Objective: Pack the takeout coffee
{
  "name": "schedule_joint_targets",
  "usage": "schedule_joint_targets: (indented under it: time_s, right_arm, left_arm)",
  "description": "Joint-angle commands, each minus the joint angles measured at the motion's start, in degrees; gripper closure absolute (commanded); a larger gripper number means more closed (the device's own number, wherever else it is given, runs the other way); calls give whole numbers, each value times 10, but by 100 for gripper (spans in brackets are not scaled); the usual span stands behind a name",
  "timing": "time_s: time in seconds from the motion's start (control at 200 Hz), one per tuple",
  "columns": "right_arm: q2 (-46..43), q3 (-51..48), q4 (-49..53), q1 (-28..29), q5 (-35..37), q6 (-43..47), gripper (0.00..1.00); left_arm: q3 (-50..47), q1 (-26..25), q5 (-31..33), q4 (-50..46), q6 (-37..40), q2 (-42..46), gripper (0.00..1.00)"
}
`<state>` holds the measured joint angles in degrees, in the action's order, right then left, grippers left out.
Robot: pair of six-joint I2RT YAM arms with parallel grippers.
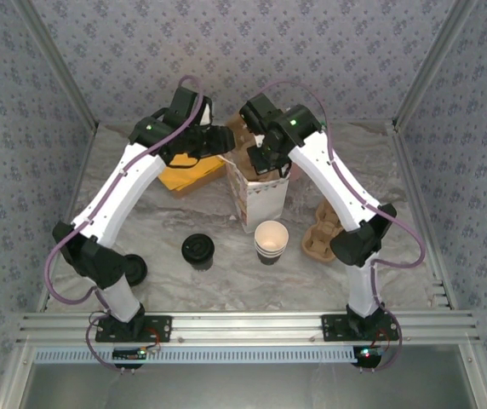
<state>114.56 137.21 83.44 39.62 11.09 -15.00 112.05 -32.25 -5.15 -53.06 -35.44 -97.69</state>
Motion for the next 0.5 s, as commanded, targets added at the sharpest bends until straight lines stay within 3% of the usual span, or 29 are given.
schedule_joint_targets:
  time_s: [0.0, 0.13, 0.255, 0.355, 0.495]
  right_arm:
    - [9, 19, 26, -5, -14, -12, 93]
    - [14, 20, 28, -16, -38, -17, 93]
    - [15, 15, 22, -27, -58, -33, 93]
    - [15, 4, 13, -32, -79, -33, 93]
    - [14, -13, -3, -46, -118, -40, 93]
  left_arm:
    - [34, 2, 5, 18, 14, -8, 58]
    - [57, 2, 25, 0, 28, -24, 75]
    - [59, 2, 27, 0, 31, -28, 84]
    - [55, 2, 29, -1, 33, -30, 91]
    - [53, 3, 30, -2, 34, -34, 91]
